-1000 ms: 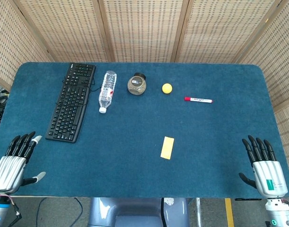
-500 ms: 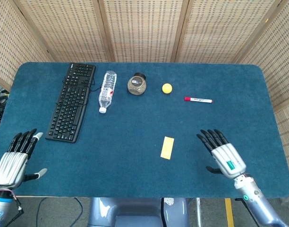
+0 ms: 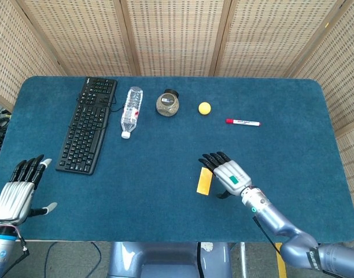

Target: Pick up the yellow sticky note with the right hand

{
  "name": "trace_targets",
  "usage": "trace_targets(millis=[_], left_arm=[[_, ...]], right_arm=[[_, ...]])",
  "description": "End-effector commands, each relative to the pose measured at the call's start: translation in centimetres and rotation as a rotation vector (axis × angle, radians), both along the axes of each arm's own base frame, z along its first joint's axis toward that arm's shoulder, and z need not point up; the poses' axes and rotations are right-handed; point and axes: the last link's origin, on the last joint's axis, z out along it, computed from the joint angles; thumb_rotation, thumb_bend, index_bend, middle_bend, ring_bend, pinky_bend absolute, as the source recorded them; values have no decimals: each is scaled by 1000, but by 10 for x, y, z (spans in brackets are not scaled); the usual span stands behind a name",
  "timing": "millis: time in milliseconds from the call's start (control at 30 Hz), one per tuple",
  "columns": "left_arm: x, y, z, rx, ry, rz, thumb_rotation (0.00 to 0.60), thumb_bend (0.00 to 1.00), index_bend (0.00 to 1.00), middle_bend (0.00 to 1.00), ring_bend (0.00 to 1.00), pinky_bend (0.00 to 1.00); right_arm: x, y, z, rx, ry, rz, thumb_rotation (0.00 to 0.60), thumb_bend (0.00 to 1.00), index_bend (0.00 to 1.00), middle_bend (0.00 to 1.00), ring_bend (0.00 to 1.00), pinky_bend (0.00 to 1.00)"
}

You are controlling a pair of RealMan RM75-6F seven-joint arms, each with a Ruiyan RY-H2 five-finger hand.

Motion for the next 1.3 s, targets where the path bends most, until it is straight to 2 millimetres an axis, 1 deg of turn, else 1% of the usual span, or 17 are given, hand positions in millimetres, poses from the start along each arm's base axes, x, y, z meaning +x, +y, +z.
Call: trace_targets(millis=[33, 100, 267, 367, 767, 1033, 1167, 1300], left_arm=[[0, 1, 0, -1, 0, 2, 600, 0, 0, 0, 0, 0], [0, 1, 0, -1, -1, 3, 600, 0, 0, 0, 0, 0], [-1, 2, -2, -9, 2, 5, 600, 0, 0, 0, 0, 0], [-1, 2, -3, -14, 7, 8, 600, 0, 0, 0, 0, 0], [0, 2, -6, -20, 13, 11, 600, 0, 0, 0, 0, 0], [-1, 2, -5, -20, 10, 12, 600, 0, 0, 0, 0, 0], [-1, 3, -6, -24, 12, 13, 600, 0, 0, 0, 0, 0], [-1, 3, -6, -23, 12, 13, 600, 0, 0, 0, 0, 0]], right_arm=[[13, -6, -25, 15, 34, 19, 600, 8, 5, 0, 0, 0], [14, -5, -31, 15, 45, 23, 600, 30, 6, 0, 0, 0], [13, -5, -49, 14, 79, 20, 600, 179, 8, 0, 0, 0], [13, -4, -57, 20, 82, 10, 600, 236, 9, 0, 0, 0], [17, 2, -73, 32, 81, 11, 600, 239, 9, 0, 0, 0], [6, 4, -79, 37, 106, -15, 600, 239, 9, 0, 0, 0], [4, 8, -82, 43, 102, -25, 600, 238, 10, 0, 0, 0], [0, 8, -86, 36, 122, -17, 600, 239, 10, 0, 0, 0]])
